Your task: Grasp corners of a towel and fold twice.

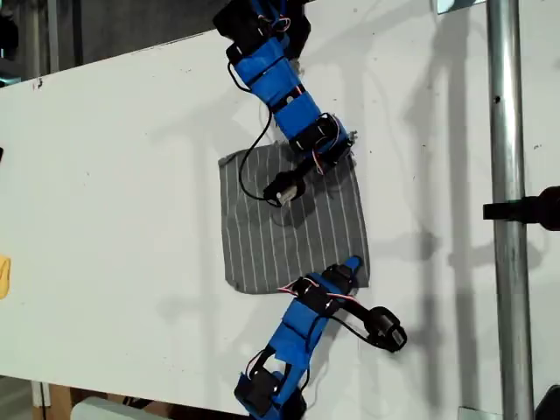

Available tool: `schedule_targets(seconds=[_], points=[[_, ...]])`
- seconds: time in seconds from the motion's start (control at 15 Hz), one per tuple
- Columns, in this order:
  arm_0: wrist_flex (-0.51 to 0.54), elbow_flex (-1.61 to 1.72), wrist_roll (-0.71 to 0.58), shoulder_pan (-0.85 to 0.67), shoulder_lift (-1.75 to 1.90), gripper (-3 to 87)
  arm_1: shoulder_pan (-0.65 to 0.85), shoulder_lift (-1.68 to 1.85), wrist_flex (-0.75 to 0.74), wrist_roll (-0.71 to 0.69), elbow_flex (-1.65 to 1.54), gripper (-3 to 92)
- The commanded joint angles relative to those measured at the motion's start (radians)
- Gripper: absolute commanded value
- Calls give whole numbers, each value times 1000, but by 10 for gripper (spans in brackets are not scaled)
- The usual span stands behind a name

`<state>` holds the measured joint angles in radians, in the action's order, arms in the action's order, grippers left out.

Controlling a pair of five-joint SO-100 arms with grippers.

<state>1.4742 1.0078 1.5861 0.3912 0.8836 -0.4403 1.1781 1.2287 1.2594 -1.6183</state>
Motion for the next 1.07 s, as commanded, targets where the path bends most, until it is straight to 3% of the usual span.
schedule_targets(seconds=[0.0, 0.13, 0.27, 0.33, 0.47, 0.67, 0.8, 1.0], points=[[-51, -52, 23, 34, -21, 286, 14, -5, 6, -3, 9, -2], [-114, -41, 51, 63, -72, 208, 17, -8, 9, -3, 9, -2], [-193, -54, 21, 72, -146, 13, 21, -11, 9, -2, 9, -2], [-209, -46, 14, 72, -141, -29, 25, -11, 9, -2, 9, -2], [-195, -44, -9, 64, -112, -29, 26, -11, 20, 0, 17, -2], [-38, -66, -29, 46, -41, -29, 18, 5, 67, -5, 63, -2], [155, -69, 43, 23, 63, -29, 3, 69, 161, -3, 117, -2], [184, -32, -46, 32, 273, -29, -74, 282, 279, 12, 178, -2]])
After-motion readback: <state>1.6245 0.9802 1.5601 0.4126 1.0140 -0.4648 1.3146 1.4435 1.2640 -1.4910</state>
